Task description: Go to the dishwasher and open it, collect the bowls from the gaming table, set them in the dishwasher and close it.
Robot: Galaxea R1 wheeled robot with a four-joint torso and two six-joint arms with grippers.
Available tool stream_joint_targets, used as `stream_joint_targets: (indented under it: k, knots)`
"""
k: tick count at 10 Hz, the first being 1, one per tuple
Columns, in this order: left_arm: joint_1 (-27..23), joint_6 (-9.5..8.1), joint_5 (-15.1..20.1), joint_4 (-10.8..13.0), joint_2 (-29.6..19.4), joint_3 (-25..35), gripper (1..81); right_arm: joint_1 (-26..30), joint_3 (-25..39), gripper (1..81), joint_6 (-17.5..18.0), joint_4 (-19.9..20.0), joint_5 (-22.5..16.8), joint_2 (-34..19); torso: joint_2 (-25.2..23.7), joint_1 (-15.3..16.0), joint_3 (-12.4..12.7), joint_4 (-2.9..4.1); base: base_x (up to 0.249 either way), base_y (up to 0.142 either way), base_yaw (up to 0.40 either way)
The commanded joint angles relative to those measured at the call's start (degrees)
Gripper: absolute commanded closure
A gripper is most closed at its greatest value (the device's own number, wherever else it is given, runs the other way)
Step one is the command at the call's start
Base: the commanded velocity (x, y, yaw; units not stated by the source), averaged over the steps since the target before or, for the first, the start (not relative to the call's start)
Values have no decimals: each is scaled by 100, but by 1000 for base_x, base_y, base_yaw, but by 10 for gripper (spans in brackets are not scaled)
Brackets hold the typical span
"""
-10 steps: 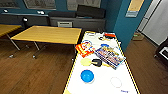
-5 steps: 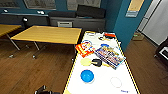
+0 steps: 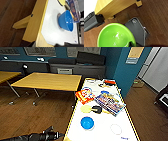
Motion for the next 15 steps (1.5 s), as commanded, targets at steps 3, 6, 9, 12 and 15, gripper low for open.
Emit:
stream_joint_targets:
  k: [3, 6, 9, 12, 15]
  knots:
    - [-1186, -720, 498, -358, 193, -644, 10, 349, 117, 811, -13, -81, -445, -285, 0, 0, -2, 0, 0, 0, 0]
    - [-1521, -720, 720, -314, 455, -793, 10, 437, 91, 811, -13, -82, -480, -205, 0, 0, -5, 0, 0, 0, 0]
    - [-1652, -720, 1028, -235, 1062, -1435, 10, 428, 4, 811, -4, -81, -488, -205, 0, 2, -5, 0, 0, 0, 0]
    - [-1855, -720, 1194, -138, 1581, -1742, 10, 446, -76, 811, -4, -73, -489, -144, 2, 2, -7, 0, 0, 0, 0]
    - [-2057, -720, 1370, -130, 2125, -2155, 10, 464, -94, 811, -4, -73, -498, -118, 2, 4, -7, 0, 0, 0, 0]
